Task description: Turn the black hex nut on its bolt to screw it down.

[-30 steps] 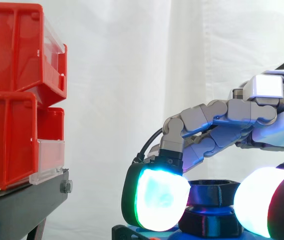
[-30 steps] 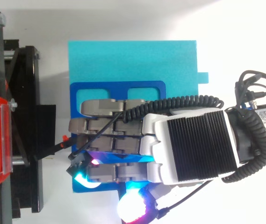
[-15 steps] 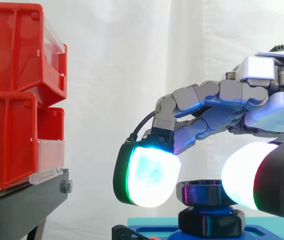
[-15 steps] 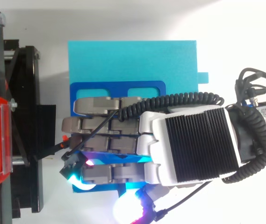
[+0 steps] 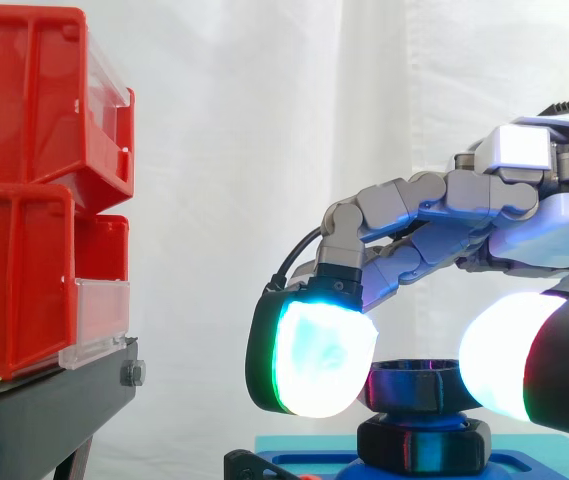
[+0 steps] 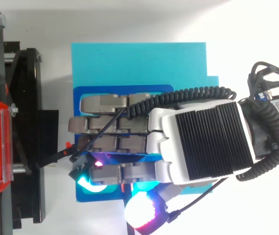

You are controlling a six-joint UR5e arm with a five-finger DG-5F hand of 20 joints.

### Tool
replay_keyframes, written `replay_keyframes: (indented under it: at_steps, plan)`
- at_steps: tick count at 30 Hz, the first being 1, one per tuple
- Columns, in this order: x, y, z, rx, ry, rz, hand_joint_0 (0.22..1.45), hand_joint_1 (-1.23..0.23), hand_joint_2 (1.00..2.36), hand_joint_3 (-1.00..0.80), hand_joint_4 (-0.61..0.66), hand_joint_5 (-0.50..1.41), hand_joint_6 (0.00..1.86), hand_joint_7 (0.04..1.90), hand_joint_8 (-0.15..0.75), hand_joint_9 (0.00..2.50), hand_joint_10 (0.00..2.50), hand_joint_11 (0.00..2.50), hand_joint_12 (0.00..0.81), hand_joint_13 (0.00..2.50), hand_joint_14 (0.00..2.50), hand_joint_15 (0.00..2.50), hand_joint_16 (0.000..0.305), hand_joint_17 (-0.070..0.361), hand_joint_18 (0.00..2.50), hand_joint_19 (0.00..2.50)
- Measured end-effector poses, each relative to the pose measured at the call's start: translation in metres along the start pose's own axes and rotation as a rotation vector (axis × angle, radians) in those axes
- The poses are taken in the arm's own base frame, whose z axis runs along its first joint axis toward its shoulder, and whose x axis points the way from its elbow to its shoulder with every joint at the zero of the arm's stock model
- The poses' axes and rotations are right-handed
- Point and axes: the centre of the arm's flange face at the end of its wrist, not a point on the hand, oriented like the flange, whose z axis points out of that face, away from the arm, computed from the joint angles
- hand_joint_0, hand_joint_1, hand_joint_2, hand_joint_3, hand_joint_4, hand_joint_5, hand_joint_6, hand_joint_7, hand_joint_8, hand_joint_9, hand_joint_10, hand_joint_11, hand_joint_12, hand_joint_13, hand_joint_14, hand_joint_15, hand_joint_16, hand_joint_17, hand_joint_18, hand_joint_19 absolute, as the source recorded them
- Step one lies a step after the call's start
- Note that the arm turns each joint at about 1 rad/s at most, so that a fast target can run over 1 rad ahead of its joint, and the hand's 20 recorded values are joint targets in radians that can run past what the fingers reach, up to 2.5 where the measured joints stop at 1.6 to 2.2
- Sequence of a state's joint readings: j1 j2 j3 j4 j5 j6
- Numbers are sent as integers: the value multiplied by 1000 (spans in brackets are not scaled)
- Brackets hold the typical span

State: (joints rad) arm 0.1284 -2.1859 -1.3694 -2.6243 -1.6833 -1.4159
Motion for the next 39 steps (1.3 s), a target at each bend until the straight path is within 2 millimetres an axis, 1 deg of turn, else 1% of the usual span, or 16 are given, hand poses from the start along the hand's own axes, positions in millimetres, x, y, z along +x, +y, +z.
replay_keyframes:
  at_steps: [19, 23, 24, 32, 39]
  plan:
    - [-4, -20, -8, -18, 3, -4, 525, -463, 1000, -500, 240, -154, 517, 1059, 291, 565, 7, 370, 318, 445, 3, 111, 37, 84, 273, 58]
    - [-5, -25, -10, -20, 2, -5, 512, -419, 1000, -500, 244, -155, 522, 1051, 295, 566, 7, 365, 322, 449, 3, 106, 38, 86, 273, 66]
    - [-5, -27, -10, -21, 2, -5, 502, -363, 1000, -500, 248, -156, 525, 1047, 299, 567, 7, 364, 328, 451, 4, 110, 39, 89, 273, 68]
    - [-9, -41, -16, -29, -2, -9, 472, -207, 1000, -500, 261, -157, 526, 1038, 311, 556, 9, 360, 347, 451, 3, 116, 43, 97, 273, 77]
    - [-12, -57, -23, -38, -3, -13, 470, -193, 1000, -500, 255, -156, 515, 1052, 312, 553, 7, 363, 349, 451, 3, 119, 43, 98, 271, 83]
